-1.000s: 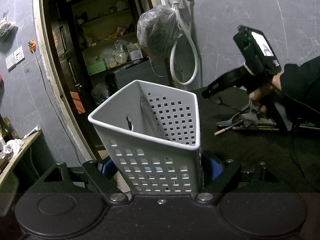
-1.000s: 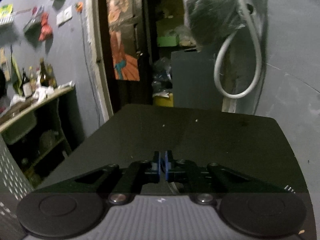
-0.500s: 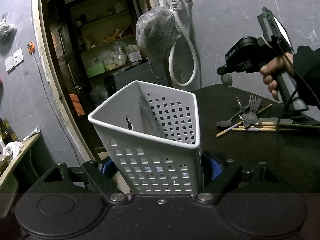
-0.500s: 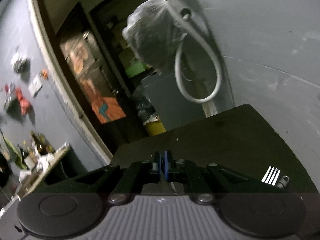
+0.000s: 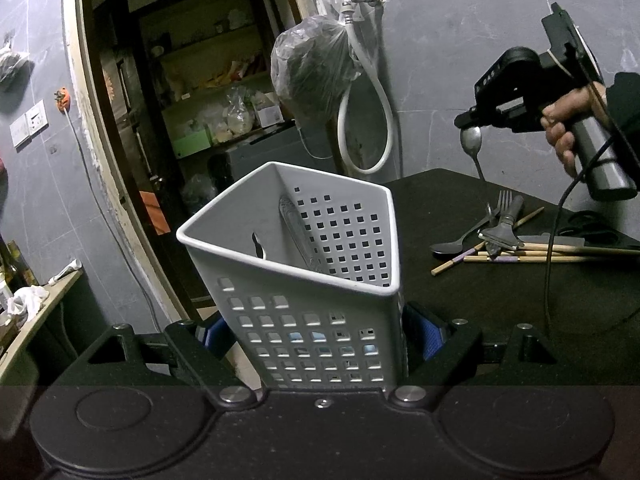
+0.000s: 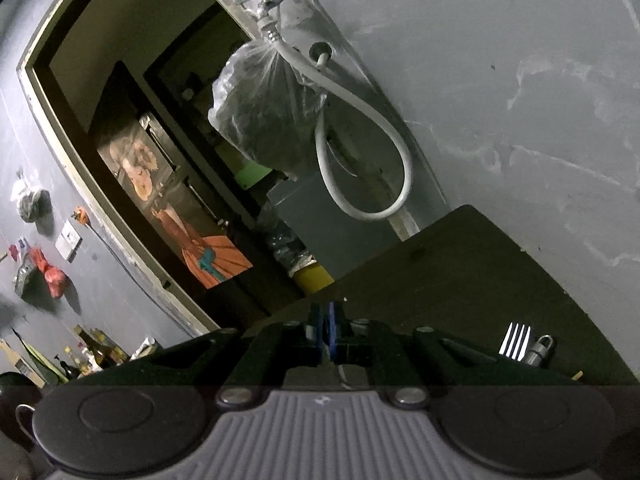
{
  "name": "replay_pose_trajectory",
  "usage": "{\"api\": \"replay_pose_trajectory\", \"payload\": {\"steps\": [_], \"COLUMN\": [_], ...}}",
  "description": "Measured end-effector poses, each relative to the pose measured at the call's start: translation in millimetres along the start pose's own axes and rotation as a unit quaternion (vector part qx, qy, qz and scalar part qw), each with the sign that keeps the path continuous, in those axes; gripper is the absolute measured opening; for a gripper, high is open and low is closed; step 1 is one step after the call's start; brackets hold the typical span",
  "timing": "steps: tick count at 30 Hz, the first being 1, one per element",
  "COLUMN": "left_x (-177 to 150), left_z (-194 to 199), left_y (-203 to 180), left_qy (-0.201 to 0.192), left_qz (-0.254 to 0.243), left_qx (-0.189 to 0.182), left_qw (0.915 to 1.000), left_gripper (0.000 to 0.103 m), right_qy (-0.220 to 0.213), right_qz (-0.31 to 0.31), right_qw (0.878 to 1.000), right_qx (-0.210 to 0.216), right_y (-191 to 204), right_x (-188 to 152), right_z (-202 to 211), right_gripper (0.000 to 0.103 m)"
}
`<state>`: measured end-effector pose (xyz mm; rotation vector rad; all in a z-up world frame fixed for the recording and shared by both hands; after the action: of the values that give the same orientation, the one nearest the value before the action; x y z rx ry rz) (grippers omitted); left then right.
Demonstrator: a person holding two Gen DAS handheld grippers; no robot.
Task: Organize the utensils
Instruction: 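Lift the silver spoon with the right tool toward the caddy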
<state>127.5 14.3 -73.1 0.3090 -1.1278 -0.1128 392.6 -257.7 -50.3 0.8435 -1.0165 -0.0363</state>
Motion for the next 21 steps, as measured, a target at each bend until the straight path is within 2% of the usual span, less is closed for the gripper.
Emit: {"api": "replay_pose_trajectory", "payload": {"steps": [6, 21], "left_x": [0, 1], "left_z": [0, 0], "left_y": [0, 0], "left_qy": [-0.002, -0.002], "left_qz": [-0.001, -0.003], "left_qx": [0.001, 0.002], "left_qw": [1.0, 1.0], "left_gripper": [0.087, 0.087], "right_qy": [-0.005, -0.002], "right_qz": [-0.01, -0.029], "right_qw": [1.0, 1.0], "right_qx": [0.007, 0.004], "right_y": [0, -10], "right_x": [5, -12], "right_z": [7, 20], "right_gripper": [0.003, 0.003]}}
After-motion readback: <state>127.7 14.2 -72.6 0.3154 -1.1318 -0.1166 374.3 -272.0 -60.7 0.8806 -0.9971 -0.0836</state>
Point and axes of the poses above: each gripper's, at about its wrist camera, not at the fingertips, and z roughly against the way its jaws point, y to its left, x to its top, the point moved 3 cm from there along -z, roughly the way its jaws point, and after that the axes turned 4 degrees about x, right-handed, at the moved point
